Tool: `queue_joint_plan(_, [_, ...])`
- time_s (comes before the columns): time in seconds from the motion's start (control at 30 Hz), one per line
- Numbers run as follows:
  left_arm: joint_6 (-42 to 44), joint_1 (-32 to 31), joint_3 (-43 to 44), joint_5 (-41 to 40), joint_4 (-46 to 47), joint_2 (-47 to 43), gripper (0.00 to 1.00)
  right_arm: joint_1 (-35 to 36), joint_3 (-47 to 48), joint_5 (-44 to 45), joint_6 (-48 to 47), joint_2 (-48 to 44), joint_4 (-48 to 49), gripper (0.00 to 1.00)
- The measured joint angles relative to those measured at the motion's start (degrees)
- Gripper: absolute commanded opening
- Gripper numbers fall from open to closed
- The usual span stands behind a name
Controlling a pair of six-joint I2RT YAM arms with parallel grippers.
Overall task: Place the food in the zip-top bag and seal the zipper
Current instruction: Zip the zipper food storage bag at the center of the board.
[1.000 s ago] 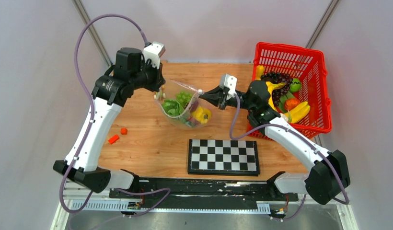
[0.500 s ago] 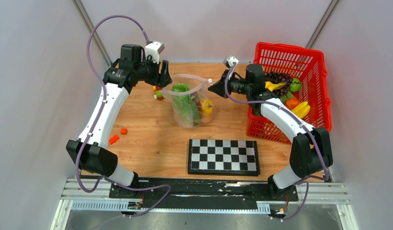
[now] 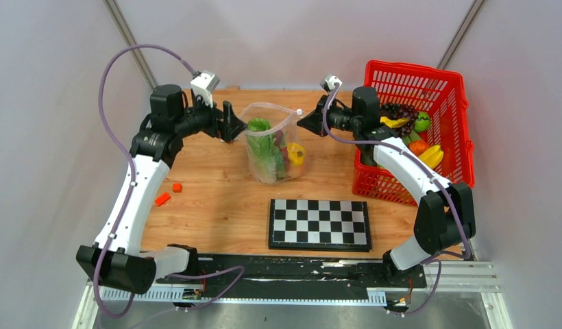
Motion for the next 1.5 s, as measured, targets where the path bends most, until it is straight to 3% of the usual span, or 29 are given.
queue_joint_plan(0.23, [-4.35, 0.04, -11.19, -0.42, 3.50, -6.88, 1.00, 0.00, 0.00, -0.11, -0.22, -0.02, -0.24, 0.00])
queue_joint_plan(0.37, [-3.17, 0.04, -11.17, 0.87, 4.39, -7.23, 1.00, 0.00, 0.02, -0.52, -0.35, -0.11, -0.35, 0.00])
queue_joint_plan(0.57, [3.04, 0.04, -10.93, 2.97, 2.62, -4.87, 0.90, 0.00, 0.59, -1.53, -1.14, -0.22, -1.60, 0.00])
queue_joint_plan(0.77, [11.17, 0.04, -8.13, 4.00, -2.10, -2.47, 0.61, 0.00, 1.84, -2.56, -1.79, -0.22, -3.13, 0.00])
queue_joint_plan(0.83, [12.72, 0.04, -7.67, 4.31, -2.32, -2.43, 0.42, 0.00, 1.99, -2.97, -1.84, -0.22, -3.37, 0.00])
queue_joint_plan(0.87, [13.44, 0.04, -7.39, 4.63, -2.34, -2.40, 0.22, 0.00, 2.03, -3.10, -1.90, -0.22, -3.54, 0.00])
queue_joint_plan(0.93, [13.94, 0.04, -7.06, 5.29, -2.03, -2.16, 0.01, 0.00, 2.03, -3.45, -2.08, -0.22, -3.78, 0.00])
queue_joint_plan(1.2, [13.44, 0.04, -6.97, 5.88, -0.04, -2.21, 0.00, 0.00, 0.98, -6.40, -1.18, -3.17, -2.23, 0.00])
queue_joint_plan(1.5, [12.72, 0.02, -6.05, 5.09, -1.16, -8.02, 0.00, 0.00, -0.04, -6.73, 0.35, -7.98, -0.74, 0.00])
